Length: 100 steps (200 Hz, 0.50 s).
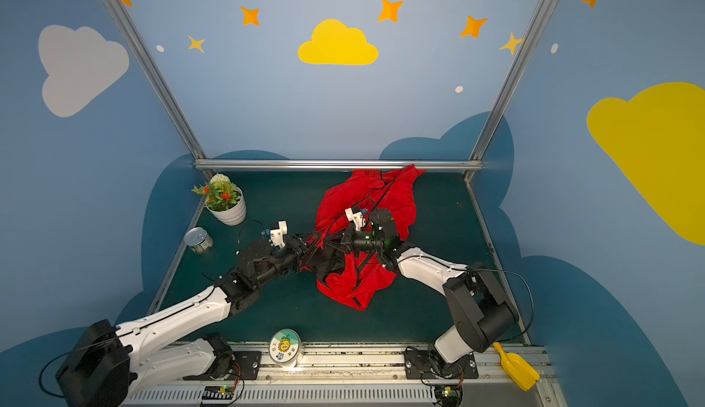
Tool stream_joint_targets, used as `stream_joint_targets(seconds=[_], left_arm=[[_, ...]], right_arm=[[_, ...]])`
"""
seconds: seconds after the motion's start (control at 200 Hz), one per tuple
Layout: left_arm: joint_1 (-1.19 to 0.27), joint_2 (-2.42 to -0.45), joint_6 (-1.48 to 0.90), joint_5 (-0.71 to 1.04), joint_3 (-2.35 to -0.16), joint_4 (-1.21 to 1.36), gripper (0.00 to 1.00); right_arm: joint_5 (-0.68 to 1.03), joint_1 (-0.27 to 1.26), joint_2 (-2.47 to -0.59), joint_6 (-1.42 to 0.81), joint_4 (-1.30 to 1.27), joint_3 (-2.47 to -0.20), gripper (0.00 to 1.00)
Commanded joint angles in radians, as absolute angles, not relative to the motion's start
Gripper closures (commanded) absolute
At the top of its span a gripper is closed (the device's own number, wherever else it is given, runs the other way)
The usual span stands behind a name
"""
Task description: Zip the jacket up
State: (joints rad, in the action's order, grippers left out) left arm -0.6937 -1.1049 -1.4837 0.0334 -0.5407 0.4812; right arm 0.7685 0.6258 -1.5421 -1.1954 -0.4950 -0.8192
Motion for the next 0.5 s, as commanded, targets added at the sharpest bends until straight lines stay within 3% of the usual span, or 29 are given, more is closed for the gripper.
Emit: stream_joint_targets(seconds=[0.0, 0.245, 0.36, 0.496], left_arm=[[-0.690, -1.100, -1.457, 0.055, -0.580, 0.449, 0.53], [-0.689, -1.109, -1.453, 0.061, -0.576, 0.448, 0.59], [-0.690, -1.118, -1.445, 0.075, -0.587, 0.438, 0.55], [-0.692, -1.120, -1.441, 0.075, -0.584, 0.435, 0.61]], right_arm=[[0.785, 0.632, -1.512, -1.160, -0.454, -0.858, 1.00], [0.791, 0.633, -1.510, -1.147, -0.437, -0.868, 1.00], [0.793, 0.633, -1.508, -1.133, -0.413, -0.879, 1.00], [0.797, 0.634, -1.507, -1.124, -0.400, -0.881, 1.00]])
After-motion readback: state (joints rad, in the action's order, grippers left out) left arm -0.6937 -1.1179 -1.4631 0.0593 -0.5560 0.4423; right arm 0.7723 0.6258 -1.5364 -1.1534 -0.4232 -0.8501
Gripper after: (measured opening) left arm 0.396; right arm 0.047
